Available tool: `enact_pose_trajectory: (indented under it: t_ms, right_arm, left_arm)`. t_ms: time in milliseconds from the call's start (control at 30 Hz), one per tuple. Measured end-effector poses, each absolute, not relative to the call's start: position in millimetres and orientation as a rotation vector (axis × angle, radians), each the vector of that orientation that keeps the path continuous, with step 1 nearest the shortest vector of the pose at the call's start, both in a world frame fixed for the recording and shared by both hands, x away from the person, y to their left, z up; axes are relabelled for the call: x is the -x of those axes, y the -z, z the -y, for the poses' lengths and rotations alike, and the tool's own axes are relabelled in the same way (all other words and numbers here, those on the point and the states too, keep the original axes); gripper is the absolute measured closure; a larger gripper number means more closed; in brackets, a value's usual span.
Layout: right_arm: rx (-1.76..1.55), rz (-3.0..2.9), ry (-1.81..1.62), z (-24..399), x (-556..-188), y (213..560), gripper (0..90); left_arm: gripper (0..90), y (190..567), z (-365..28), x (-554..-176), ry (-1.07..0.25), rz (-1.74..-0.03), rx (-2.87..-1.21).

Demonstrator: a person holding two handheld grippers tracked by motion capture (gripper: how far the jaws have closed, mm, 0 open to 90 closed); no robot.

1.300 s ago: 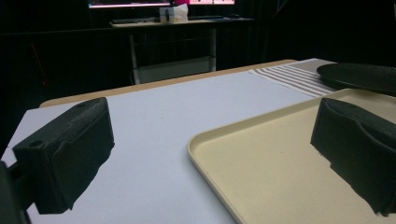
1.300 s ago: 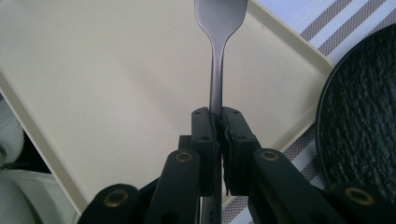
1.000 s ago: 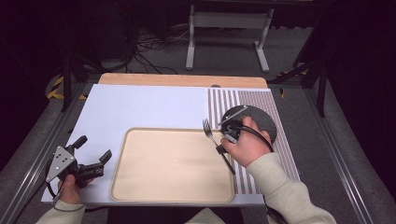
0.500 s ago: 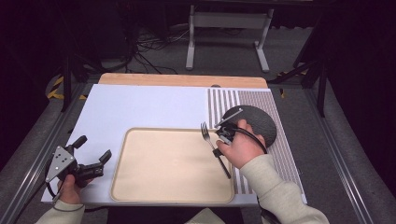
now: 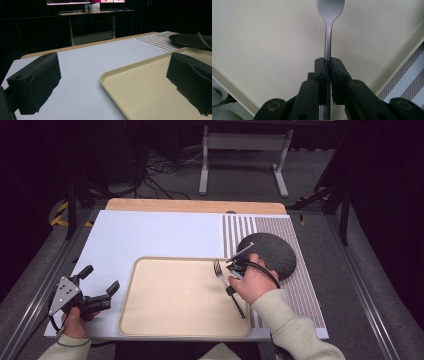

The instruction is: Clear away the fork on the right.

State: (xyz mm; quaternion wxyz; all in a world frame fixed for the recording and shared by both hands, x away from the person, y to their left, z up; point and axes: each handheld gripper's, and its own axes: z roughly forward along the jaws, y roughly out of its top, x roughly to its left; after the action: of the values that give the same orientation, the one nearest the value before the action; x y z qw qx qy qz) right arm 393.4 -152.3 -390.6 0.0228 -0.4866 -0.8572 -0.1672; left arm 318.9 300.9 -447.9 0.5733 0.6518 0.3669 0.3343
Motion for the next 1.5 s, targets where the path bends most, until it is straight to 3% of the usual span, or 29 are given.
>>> enact_pose_trajectory:
  t_ms: [1500]
  right_arm:
    - [1.556, 2.568, 0.445, 151.6, -402.5, 419.5, 83.9]
  left_arm:
    - [0.0, 448.3, -300.0, -318.9, -0.782, -0.857, -1.539]
